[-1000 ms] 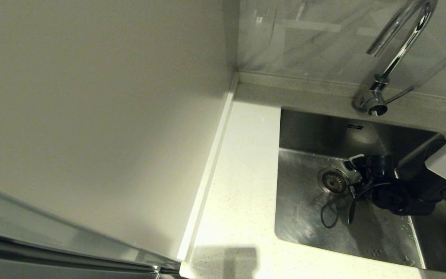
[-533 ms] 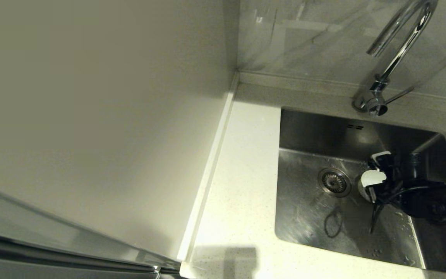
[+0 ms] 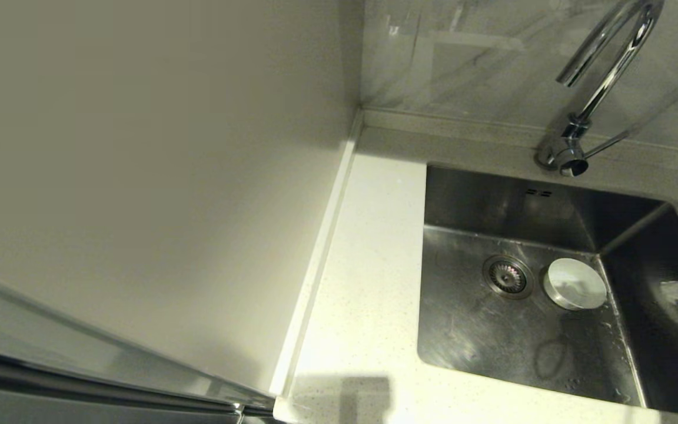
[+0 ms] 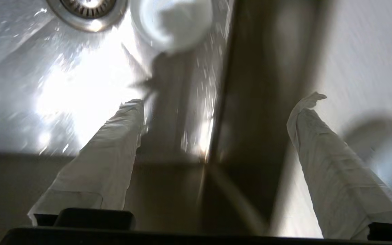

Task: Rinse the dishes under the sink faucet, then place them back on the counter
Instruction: Put a bowl into the sink

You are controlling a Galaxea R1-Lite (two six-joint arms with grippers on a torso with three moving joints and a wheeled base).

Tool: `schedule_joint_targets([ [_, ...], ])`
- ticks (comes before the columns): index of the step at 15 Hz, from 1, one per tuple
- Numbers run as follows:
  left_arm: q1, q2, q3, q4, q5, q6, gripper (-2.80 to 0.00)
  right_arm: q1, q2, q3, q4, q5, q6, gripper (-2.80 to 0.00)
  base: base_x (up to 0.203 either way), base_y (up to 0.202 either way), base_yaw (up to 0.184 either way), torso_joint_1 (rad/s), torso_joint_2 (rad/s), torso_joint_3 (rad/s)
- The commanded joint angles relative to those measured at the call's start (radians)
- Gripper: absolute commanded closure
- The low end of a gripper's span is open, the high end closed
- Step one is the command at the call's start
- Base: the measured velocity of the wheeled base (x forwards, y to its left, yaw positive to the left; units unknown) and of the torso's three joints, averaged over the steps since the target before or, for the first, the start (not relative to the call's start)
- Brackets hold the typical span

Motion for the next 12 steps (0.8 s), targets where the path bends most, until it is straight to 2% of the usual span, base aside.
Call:
schedule_joint_targets([
  [1,0.0,-0.003,0.0,0.0,0.0,-0.001,0.0,-0.17,-0.051,-0.104,0.194,0.131,-0.012,-2.8,0.0,0.0,0.0,0.0,0.0,0.0],
  [3,-0.001,-0.003,0.0,0.0,0.0,-0.001,0.0,-0.302,-0.016,-0.173,0.225,0.228,-0.046,-2.8,0.0,0.0,0.0,0.0,0.0,0.0],
  [5,-0.001,-0.003,0.0,0.0,0.001,-0.001,0.0,-0.382,0.061,-0.245,0.235,0.278,-0.06,-2.8,0.0,0.0,0.0,0.0,0.0,0.0],
  [12,-0.001,-0.003,0.0,0.0,0.001,-0.001,0.0,-0.54,0.268,-0.336,0.238,0.293,-0.068,-2.8,0.0,0.0,0.0,0.0,0.0,0.0],
])
